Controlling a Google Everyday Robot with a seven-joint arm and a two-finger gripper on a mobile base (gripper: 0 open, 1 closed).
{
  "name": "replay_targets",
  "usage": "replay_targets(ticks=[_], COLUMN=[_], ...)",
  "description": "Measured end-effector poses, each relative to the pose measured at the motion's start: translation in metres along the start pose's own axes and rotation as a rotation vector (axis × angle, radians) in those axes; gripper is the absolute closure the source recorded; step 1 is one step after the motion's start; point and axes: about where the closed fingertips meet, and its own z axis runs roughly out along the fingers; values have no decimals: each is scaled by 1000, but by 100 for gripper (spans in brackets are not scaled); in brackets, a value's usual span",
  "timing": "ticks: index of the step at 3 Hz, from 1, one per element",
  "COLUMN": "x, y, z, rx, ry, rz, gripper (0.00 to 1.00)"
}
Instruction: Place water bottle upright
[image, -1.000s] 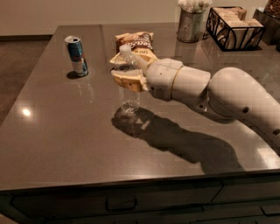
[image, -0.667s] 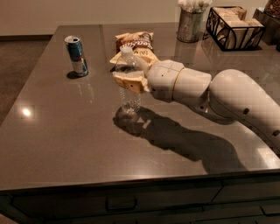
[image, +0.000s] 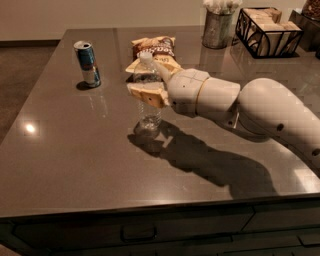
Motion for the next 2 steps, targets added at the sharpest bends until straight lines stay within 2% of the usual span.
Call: replay_targets(ticks=[1,2], x=[-1,-1], y=[2,2], z=[1,1], rx=[-3,-3], ry=[-1,-1], rz=[-1,-1], gripper=[0,0])
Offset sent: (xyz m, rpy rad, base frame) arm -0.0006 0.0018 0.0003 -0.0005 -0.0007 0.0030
